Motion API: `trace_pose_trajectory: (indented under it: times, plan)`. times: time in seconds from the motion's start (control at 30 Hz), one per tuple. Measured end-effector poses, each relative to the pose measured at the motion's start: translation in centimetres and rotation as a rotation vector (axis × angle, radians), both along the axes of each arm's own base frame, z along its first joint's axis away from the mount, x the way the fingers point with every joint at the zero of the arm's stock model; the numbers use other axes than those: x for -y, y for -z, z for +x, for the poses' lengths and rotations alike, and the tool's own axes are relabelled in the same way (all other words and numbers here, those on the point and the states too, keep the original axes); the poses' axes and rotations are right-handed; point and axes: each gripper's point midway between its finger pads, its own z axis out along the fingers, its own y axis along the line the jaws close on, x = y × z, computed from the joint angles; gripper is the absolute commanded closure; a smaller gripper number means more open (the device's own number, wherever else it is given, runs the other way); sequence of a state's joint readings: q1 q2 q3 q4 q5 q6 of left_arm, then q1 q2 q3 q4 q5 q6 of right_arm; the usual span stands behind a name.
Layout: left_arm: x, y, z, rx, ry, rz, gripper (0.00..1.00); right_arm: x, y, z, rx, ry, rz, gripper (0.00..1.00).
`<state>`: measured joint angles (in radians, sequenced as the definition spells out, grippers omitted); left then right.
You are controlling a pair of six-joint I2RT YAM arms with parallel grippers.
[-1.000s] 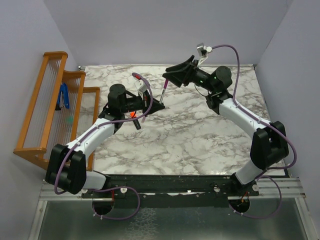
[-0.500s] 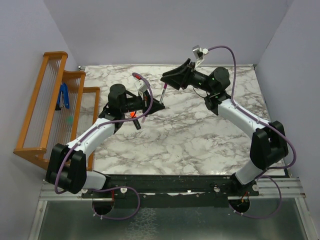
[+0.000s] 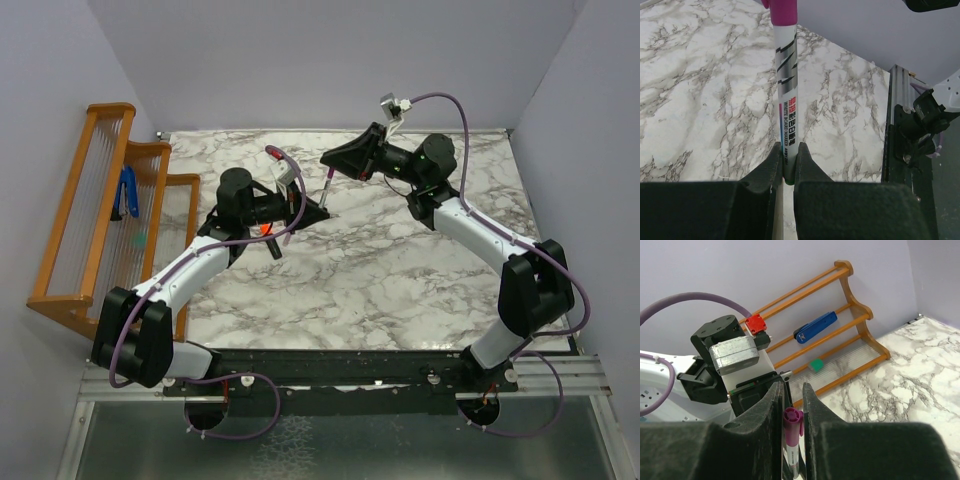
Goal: Insert the pens into the pen caps
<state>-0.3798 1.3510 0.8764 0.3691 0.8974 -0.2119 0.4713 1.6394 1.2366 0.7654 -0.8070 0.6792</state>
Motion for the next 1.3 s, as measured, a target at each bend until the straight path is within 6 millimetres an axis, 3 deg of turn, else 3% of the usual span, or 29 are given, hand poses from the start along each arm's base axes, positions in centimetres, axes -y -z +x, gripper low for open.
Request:
trace_pose_trajectory:
  times: [0.67, 1.3]
  plan:
    - [0.4, 0.4, 1.2, -0.047, 0.027, 0.09, 1.0, 0.8, 0.9, 0.4, 0.051, 0.11, 0.015, 0.99]
    - [0.5, 2.4, 0.1, -0.123, 0.065, 0.135, 1.0, -2.5, 2.5, -1.1, 0.07, 0.081, 0.03, 0.99]
